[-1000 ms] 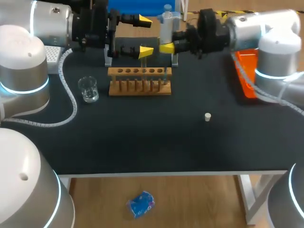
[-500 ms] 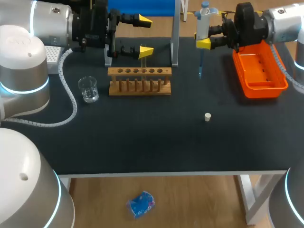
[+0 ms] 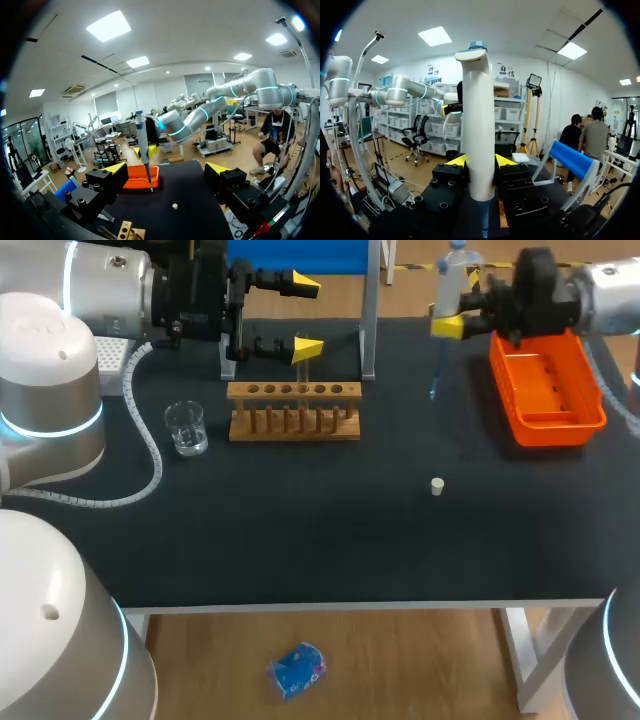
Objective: Invert the test tube, pick up the pipette, mount the tip to pipette, aspirate from beaker and dispense into the tube, eject the tip, return the pipette, and cap with the stopper.
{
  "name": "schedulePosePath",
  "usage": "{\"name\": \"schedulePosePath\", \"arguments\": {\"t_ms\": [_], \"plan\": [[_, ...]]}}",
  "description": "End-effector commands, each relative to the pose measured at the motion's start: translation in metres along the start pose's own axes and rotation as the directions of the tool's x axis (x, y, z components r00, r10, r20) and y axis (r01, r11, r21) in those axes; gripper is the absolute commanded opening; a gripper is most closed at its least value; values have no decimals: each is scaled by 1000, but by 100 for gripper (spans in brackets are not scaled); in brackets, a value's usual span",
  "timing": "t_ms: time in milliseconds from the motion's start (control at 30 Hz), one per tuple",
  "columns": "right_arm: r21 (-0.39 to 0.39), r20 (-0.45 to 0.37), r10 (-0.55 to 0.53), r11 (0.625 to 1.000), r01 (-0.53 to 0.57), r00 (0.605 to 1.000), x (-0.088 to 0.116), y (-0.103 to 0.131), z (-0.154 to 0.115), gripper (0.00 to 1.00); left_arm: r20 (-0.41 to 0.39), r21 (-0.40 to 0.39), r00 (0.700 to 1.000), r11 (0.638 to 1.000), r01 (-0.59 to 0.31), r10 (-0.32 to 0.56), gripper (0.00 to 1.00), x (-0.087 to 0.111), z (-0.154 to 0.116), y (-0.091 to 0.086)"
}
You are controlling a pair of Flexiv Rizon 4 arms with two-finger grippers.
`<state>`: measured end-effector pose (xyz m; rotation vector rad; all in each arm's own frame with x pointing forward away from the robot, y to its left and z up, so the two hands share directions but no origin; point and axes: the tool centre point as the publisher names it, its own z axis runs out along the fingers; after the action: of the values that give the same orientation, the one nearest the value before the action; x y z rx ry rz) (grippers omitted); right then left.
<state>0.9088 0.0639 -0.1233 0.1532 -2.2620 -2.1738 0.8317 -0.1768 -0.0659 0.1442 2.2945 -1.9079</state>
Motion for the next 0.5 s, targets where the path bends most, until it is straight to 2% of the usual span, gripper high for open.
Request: {"name": "schedulePosePath", "arguments": {"t_ms": [33,67,233,433,500], "plan": [[-17,22,-12,1000,12,1000,-10,4,-55,0,3,3,1000,1000,-2,2,100,0,1,1],[-39,30,-4,999,5,1000,-14,6,-68,0,3,3,1000,1000,-2,2,100,0,1,1],[-30,89,-18,999,21,996,-28,10,-110,0,3,3,1000,1000,-2,2,100,0,1,1],[-19,131,-3,1000,6,991,-35,4,-149,0,3,3,1000,1000,-2,2,100,0,1,1],[-42,149,6,999,1,989,-35,0,-163,0,3,3,1000,1000,-2,2,100,0,1,1]]}}
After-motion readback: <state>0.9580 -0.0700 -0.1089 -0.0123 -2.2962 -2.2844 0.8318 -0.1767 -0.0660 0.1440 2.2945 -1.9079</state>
